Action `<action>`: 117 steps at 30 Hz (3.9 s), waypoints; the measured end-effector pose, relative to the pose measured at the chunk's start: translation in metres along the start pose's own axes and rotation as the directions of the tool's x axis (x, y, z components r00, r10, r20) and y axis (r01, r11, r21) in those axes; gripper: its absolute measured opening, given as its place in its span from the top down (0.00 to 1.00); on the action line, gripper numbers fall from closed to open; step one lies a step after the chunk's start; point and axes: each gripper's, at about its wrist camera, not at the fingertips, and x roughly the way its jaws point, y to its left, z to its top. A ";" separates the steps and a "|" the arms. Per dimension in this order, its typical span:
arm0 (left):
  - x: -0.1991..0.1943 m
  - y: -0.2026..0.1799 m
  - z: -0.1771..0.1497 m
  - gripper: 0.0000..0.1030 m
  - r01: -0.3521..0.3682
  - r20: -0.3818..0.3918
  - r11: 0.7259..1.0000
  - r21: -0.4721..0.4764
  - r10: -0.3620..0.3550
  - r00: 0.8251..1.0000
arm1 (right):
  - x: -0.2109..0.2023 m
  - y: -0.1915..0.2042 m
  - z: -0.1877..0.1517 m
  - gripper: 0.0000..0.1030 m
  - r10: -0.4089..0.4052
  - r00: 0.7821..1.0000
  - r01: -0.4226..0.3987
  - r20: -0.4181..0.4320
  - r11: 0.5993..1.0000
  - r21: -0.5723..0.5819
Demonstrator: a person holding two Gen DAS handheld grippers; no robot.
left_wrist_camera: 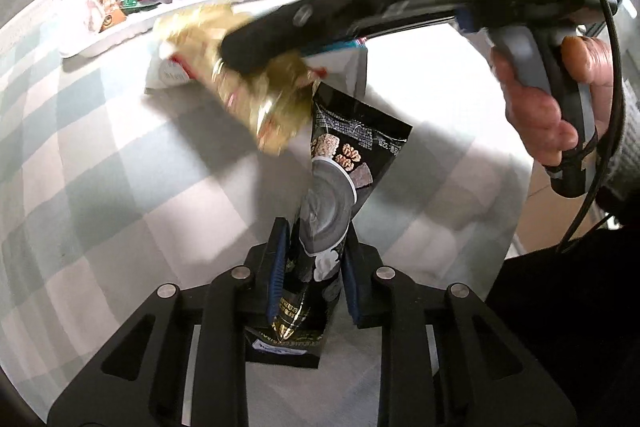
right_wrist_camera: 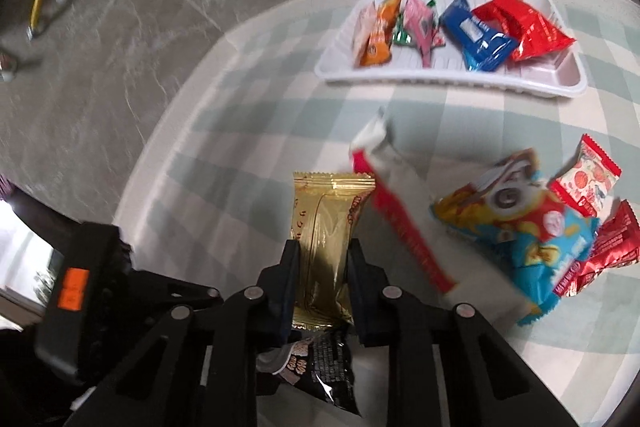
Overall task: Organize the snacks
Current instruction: 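Carry the black and gold packets to the white tray and release them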
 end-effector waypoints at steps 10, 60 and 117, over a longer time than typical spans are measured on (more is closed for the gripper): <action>-0.027 0.035 0.022 0.79 0.090 0.084 0.989 -0.116 -0.080 0.993 | -0.055 -0.017 0.025 0.76 0.056 0.987 -0.071 0.151 0.993 0.097; 0.002 0.064 0.050 0.80 0.203 0.094 0.920 -0.336 -0.182 0.979 | -0.072 -0.061 0.018 0.75 0.014 0.985 -0.048 0.173 0.980 0.193; -0.019 0.168 0.215 0.47 -0.071 0.225 0.932 -0.356 0.159 0.961 | -0.066 -0.081 0.097 0.47 -0.251 0.949 0.252 0.189 0.968 0.018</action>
